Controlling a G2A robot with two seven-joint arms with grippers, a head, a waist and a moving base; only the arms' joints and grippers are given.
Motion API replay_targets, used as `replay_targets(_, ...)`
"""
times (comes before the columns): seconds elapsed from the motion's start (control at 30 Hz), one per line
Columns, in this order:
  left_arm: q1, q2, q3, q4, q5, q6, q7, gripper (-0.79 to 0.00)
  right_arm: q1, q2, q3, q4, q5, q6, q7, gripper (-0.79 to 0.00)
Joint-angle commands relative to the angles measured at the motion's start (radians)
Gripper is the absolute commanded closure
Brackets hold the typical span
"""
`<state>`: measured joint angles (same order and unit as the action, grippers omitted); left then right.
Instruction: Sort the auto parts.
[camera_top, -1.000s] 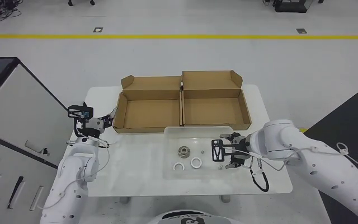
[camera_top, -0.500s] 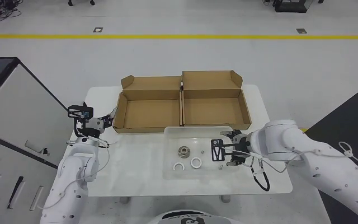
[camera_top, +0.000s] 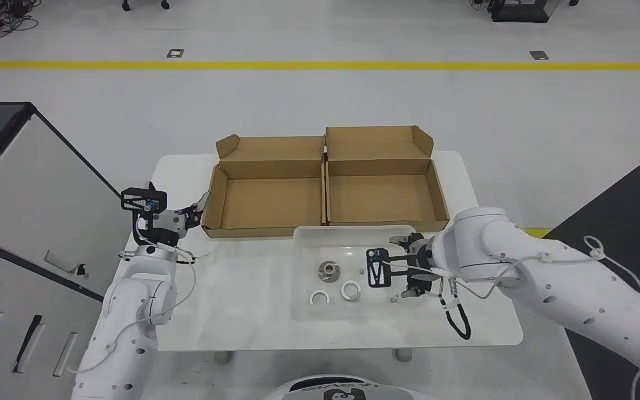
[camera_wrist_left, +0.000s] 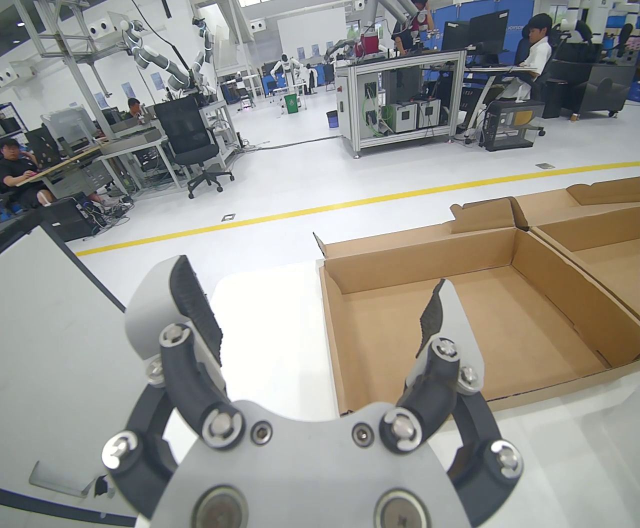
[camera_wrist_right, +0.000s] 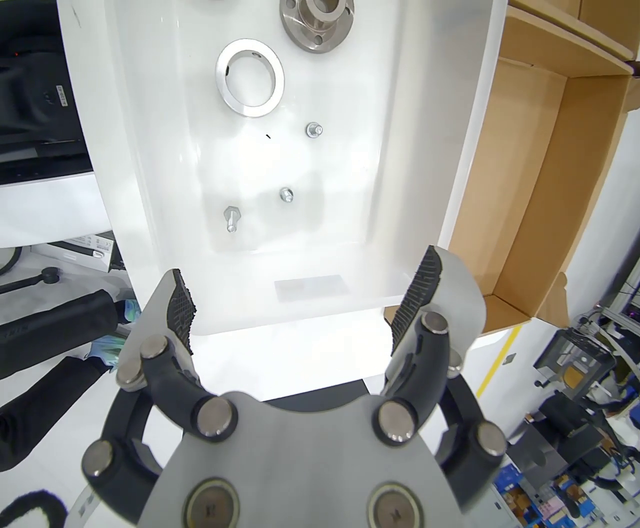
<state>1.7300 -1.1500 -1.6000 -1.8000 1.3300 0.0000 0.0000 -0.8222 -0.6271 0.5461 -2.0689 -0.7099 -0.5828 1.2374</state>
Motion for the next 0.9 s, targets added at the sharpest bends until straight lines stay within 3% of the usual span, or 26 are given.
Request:
replay_targets(0.0,0.0,0.0,0.0,0.0,0.0,0.0,0.0,-0.785,0.036,-0.008,-0.034,0.015,0.021,0.009,0.009,-0.785)
replay_targets(0.6,0.0,0.0,0.0,0.0,0.0,0.0,0.0,-0.785,0.232,-0.075,-0.269,0.146,0.09,0.017,0.017,-0.785)
replay_targets(0.67,0.0,0.0,0.0,0.0,0.0,0.0,0.0,-0.785,0.247,-0.079,-0.29,0.154,0.097,0.015,0.015,-0.767)
replay_targets(0.87,0.0,0.0,0.0,0.0,0.0,0.0,0.0,-0.785,0.286,-0.088,-0.351,0.175,0.119,0.012,0.012,-0.588)
